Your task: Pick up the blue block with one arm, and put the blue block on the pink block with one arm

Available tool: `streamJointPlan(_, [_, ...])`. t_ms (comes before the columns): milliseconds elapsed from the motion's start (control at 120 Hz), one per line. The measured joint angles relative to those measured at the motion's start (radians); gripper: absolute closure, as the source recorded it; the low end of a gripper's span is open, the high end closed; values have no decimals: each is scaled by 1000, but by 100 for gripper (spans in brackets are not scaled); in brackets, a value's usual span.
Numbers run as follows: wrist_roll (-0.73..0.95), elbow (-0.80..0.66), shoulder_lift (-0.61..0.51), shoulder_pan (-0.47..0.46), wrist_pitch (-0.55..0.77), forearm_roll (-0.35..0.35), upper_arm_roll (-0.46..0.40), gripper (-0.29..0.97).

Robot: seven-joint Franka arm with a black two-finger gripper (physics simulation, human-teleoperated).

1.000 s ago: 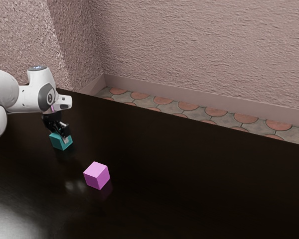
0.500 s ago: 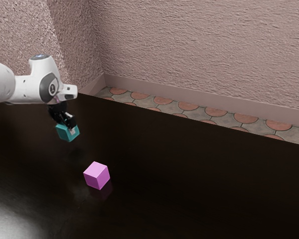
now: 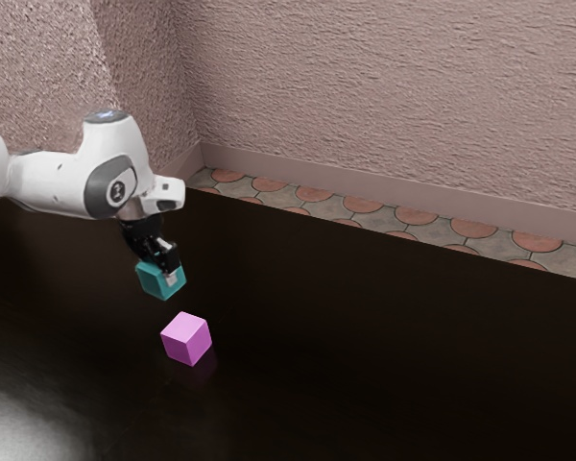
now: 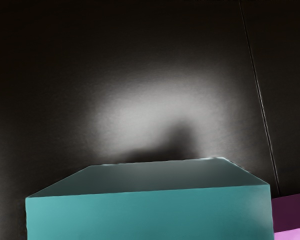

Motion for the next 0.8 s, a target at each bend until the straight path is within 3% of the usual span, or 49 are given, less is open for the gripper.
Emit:
streamJointPlan(458, [-269, -97, -83, -59, -65, 64, -68, 34])
streamJointPlan(800, [-400, -147, -125, -49, -74, 77, -83, 34])
